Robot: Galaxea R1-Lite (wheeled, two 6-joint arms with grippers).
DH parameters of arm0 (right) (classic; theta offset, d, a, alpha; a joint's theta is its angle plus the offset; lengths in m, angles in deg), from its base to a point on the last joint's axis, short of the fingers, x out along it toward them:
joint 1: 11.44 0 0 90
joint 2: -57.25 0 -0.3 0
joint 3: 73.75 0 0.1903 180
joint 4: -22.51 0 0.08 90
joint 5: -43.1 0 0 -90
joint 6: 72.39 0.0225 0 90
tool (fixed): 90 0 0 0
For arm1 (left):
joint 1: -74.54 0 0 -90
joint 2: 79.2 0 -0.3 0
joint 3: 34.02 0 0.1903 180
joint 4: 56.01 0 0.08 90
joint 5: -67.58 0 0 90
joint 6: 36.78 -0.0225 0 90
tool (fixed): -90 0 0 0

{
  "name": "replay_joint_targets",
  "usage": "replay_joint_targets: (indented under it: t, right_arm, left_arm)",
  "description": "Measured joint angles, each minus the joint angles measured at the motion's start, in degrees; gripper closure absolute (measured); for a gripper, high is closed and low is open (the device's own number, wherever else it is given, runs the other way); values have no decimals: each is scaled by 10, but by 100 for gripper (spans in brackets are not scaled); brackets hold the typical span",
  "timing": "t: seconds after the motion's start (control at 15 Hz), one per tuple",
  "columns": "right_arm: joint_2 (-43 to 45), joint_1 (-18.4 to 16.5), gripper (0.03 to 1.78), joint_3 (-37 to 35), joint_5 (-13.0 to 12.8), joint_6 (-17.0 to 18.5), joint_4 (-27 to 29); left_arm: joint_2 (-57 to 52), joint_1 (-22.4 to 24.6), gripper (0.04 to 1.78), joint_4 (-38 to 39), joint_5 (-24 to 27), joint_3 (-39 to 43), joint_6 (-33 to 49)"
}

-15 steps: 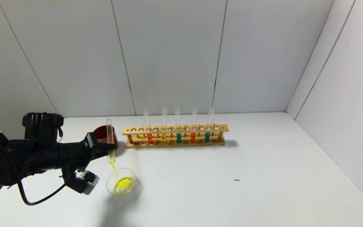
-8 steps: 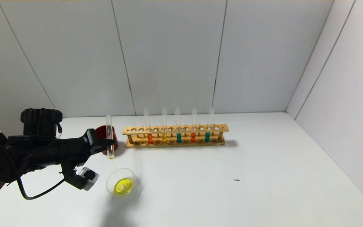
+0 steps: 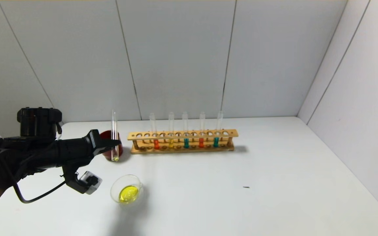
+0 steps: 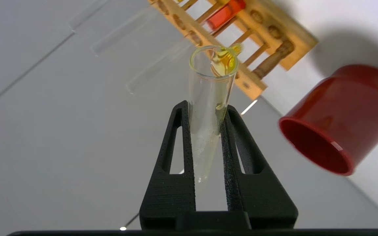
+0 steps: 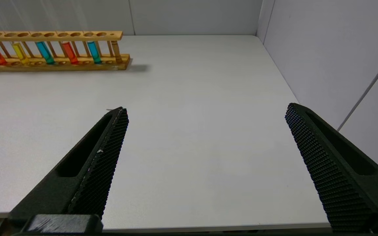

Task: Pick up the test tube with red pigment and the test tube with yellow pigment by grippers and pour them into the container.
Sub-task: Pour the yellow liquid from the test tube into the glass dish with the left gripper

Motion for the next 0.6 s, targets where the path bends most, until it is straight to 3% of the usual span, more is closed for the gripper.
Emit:
replay_joint_targets:
  t: [0.6]
  right_arm:
    - [0, 0, 6, 0, 0, 0, 0]
  left_arm:
    - [-46, -15, 152, 5, -18, 6, -62]
